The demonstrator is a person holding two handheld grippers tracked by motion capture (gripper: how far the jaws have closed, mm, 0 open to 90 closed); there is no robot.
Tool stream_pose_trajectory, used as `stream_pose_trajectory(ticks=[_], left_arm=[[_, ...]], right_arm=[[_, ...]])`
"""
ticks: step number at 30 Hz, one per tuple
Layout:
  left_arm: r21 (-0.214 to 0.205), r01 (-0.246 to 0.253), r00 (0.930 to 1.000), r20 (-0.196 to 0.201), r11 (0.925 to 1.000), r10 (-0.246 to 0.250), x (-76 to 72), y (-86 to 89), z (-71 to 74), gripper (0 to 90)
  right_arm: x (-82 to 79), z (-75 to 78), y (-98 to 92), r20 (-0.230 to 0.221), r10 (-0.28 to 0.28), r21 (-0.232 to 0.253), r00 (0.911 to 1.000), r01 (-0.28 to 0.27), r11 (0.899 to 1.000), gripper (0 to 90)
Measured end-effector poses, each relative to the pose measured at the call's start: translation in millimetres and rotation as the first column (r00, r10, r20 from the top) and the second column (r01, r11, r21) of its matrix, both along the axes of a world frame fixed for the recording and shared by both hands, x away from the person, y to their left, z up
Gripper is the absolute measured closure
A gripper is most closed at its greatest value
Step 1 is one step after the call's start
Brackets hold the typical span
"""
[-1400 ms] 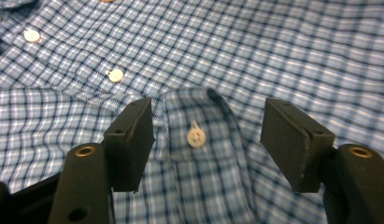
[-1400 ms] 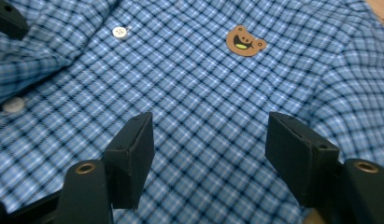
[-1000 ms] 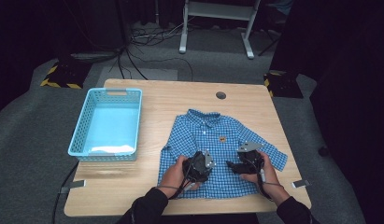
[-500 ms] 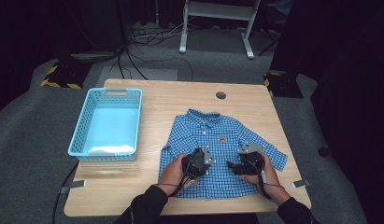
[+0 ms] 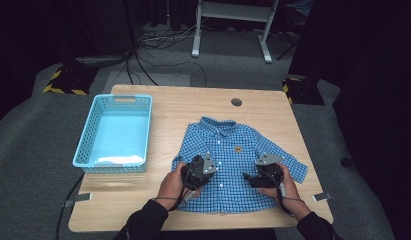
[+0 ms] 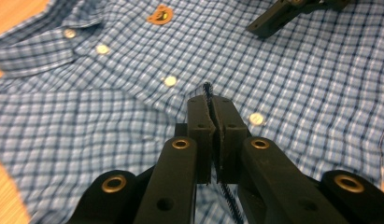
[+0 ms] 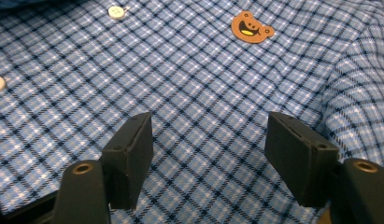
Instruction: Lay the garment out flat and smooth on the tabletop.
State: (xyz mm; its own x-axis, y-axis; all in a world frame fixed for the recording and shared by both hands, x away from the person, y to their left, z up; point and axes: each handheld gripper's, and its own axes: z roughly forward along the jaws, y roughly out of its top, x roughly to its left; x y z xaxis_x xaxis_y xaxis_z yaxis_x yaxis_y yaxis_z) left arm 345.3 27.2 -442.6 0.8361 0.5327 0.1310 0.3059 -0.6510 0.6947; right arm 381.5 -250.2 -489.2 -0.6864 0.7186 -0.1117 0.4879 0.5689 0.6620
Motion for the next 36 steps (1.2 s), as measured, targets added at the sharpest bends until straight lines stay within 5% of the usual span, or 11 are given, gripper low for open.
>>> stream_pose_trajectory(ticks=[16,36], left_arm=[[-0.045,-0.108,0.9941,0.001,0.9931,0.108,-12.4,66.4,-2.5,86.8],[-0.039,-0.181,0.9835,-0.013,0.9828,0.18,-22.2,108.6,-12.1,86.8]], right_arm=[[0.0,-2.3,-6.6,-0.005,0.001,0.033,1.0,-0.001,0.999,32.1],[0.2,-3.6,-11.4,-0.017,0.002,0.057,0.9998,-0.001,0.998,31.4]])
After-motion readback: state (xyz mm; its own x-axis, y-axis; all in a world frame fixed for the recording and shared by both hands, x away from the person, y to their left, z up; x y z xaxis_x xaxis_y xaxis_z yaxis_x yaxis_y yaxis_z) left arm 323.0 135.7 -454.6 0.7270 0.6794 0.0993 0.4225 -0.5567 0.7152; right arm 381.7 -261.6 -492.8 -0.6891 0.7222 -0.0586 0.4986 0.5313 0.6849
